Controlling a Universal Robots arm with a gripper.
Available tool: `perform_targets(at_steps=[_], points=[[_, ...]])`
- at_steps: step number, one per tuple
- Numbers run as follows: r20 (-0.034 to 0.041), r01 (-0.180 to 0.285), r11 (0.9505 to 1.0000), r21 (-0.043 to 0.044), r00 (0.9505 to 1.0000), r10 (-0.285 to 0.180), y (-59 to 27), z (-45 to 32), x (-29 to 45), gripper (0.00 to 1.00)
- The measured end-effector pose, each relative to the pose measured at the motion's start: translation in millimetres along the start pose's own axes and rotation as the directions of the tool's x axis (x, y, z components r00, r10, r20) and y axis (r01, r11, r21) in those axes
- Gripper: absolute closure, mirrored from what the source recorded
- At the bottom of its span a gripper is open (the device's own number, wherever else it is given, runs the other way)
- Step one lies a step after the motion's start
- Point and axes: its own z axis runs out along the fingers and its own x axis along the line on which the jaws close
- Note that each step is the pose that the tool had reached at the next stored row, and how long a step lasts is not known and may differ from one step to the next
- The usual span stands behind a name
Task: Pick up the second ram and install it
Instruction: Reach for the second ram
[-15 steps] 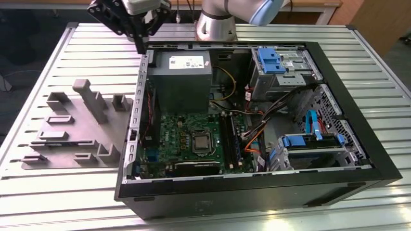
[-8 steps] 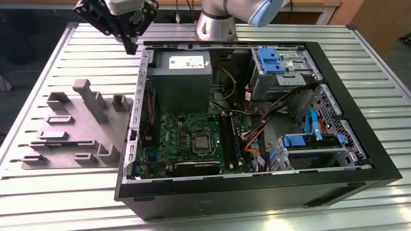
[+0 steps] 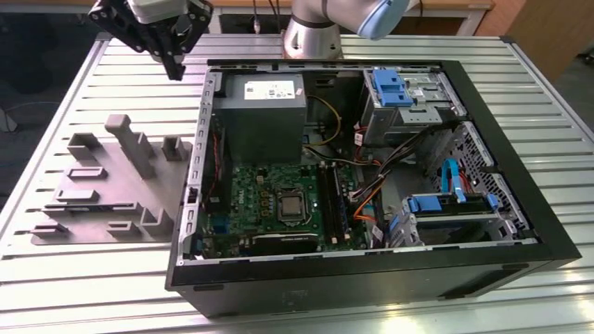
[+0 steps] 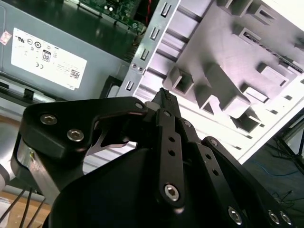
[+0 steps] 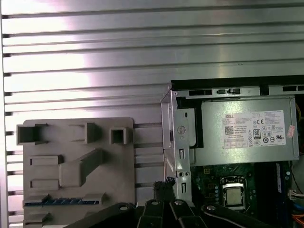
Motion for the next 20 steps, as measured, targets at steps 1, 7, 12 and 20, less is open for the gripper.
perform_targets(at_steps=[1,7,12,20], points=[[0.0,0.0,1.0,0.0,1.0,0.0,-0.6,0.2,1.8,0.89],[0.0,0.0,1.0,0.0,1.0,0.0,-5.3,2.9,11.4,0.89],[-0.0001,0.0,1.0,0.0,1.0,0.0,-9.5,5.4,19.0,0.89],[-0.0001,0.0,1.0,0.0,1.0,0.0,-16.1,10.4,30.0,0.89]])
